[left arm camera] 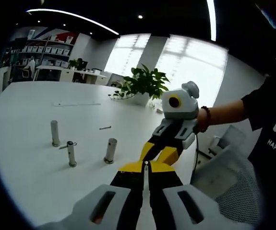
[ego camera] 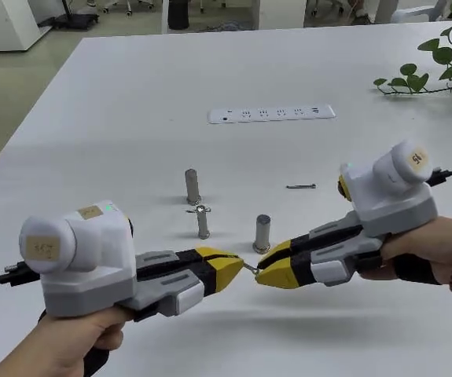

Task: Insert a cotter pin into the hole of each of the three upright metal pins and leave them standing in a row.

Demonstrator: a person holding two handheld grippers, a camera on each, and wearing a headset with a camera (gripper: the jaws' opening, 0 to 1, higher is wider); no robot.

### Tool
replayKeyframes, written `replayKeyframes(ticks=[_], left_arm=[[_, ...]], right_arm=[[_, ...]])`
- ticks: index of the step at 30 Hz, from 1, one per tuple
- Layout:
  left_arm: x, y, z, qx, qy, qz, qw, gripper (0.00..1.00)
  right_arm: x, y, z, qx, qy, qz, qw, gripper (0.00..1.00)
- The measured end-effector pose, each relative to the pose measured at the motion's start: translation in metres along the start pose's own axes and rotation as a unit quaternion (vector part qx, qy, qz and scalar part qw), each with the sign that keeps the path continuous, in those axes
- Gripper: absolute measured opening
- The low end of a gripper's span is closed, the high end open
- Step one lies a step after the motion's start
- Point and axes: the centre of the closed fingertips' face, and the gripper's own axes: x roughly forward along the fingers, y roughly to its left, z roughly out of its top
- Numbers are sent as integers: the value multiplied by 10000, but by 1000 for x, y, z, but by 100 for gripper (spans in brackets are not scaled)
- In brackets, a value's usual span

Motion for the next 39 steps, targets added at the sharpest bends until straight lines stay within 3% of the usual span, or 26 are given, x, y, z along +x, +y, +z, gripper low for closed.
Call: replayKeyframes(ticks=[15,25,30,35,39], left_arm=[[1,-8,-4,79,85,-220,9997,0],[4,-7,-12,73,286,-294,9991,0],[9,-6,-18,257,410,-253,9985,0],[11,-3,-22,460,512,-160,9975,3],[12,4,-26,594,600,18,9964,0]], right_arm=[[7,8,-6,-52,125,210,9997,1],[3,5,-14,-627,575,112,9963,0],[4,2,-21,-1047,935,-58,9901,0],[4,3,-29,-1217,1290,-66,9841,0],[0,-6,-33,-1444,1545,-227,9771,0]])
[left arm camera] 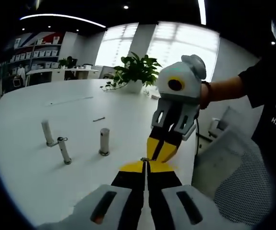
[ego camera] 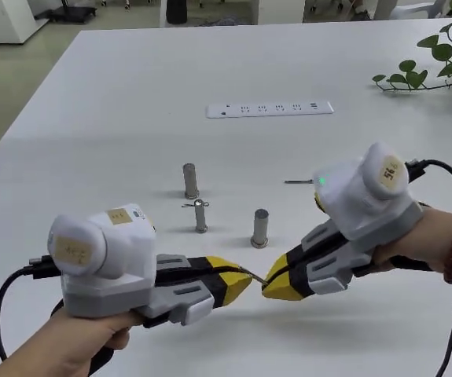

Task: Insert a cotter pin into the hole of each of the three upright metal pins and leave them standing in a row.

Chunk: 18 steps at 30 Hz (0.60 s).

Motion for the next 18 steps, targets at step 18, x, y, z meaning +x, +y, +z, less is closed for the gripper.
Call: replayKeyframes(ticks=[18], left_arm=[[3,11,2,101,-42,323,9994,10]], right_arm=[[-14,-23,-22,-229,928,-387,9947,0]])
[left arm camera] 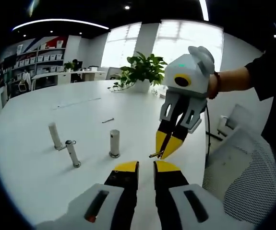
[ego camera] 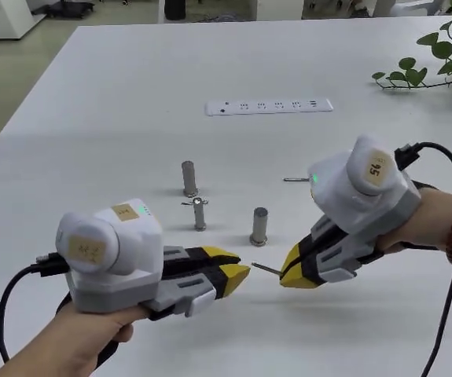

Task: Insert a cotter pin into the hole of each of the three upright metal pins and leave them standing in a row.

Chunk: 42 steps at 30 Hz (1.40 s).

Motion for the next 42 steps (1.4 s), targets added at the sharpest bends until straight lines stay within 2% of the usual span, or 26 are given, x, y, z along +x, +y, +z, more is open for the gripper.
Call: replayKeyframes(ticks=[4,12,14,19,31,35,42], left_arm=[[1,4,-1,19,29,116,9999,12],[6,13,2,129,40,381,9992,14],[7,19,3,96,29,594,9982,14],[12,26,3,25,23,859,9963,14],[28,34,0,40,139,1059,9943,14],[37,40,-1,154,240,1163,9928,15],[54,49,-5,188,326,1362,9900,18]], right_arm=[[-7,-13,-6,-23,303,-169,9994,0],[-14,-31,-12,14,577,-308,9979,0],[-15,-33,-14,-8,668,-321,9973,0],[-17,-40,-17,-48,813,-390,9959,0],[-22,-66,-30,-78,1175,-502,9918,0],[-22,-73,-30,-129,1220,-516,9911,0],[-19,-87,-34,-243,1301,-521,9898,0]])
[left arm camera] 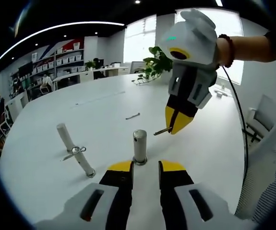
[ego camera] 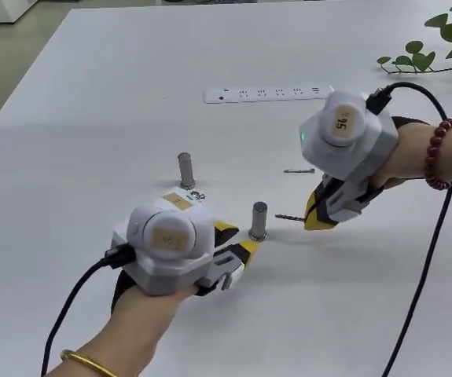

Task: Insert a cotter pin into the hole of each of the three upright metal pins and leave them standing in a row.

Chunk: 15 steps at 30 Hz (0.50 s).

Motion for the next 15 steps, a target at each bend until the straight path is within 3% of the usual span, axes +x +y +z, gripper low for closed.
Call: replayKeyframes(ticks=[15], left_arm=[[32,5,-11,239,170,282,9992,24]], right_arm=[[3,-5,3,-97,5,52,9999,0]])
